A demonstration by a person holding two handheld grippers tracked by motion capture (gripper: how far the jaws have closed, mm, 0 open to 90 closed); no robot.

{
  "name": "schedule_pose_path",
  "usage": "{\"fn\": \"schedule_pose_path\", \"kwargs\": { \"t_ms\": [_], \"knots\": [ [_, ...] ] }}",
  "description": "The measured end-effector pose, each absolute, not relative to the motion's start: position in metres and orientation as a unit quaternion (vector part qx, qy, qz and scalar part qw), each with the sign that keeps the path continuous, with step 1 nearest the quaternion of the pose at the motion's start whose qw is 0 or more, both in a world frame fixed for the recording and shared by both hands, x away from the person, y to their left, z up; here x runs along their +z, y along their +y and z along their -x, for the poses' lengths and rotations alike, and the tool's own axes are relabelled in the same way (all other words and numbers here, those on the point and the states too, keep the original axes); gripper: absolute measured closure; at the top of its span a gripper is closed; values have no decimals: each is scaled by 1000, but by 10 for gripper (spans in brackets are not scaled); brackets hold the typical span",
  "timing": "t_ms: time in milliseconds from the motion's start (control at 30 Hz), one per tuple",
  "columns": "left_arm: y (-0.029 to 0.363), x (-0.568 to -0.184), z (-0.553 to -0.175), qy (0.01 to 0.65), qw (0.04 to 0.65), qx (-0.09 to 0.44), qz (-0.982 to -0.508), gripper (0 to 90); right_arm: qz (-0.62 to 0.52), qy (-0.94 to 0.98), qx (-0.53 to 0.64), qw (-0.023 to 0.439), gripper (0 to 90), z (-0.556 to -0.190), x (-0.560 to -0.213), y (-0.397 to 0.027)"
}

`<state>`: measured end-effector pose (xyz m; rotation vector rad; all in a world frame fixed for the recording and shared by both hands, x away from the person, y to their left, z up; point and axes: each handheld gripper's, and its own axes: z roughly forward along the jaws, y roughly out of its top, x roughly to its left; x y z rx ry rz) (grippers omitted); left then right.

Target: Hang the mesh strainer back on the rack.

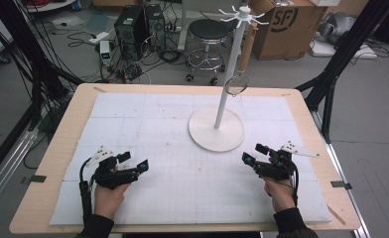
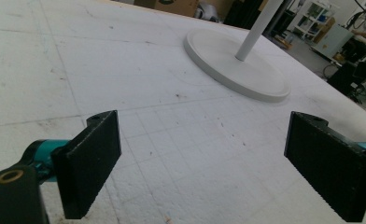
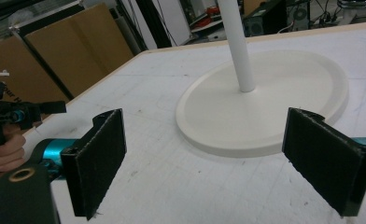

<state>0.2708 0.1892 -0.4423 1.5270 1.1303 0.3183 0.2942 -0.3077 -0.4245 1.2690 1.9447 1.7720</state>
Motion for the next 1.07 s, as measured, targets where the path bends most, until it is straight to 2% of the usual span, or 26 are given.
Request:
{"fn": "schedule_pose_path", "kwargs": {
  "t_ms": [233, 1067],
  "knots": [
    [190, -442, -270, 480, 575, 137, -648, 115, -438, 667, 595, 91, 119, -294, -435, -309],
    [190, -442, -271, 479, 577, 133, -648, 115, -450, 659, 595, 99, 115, -294, -437, -313]
  ]
}}
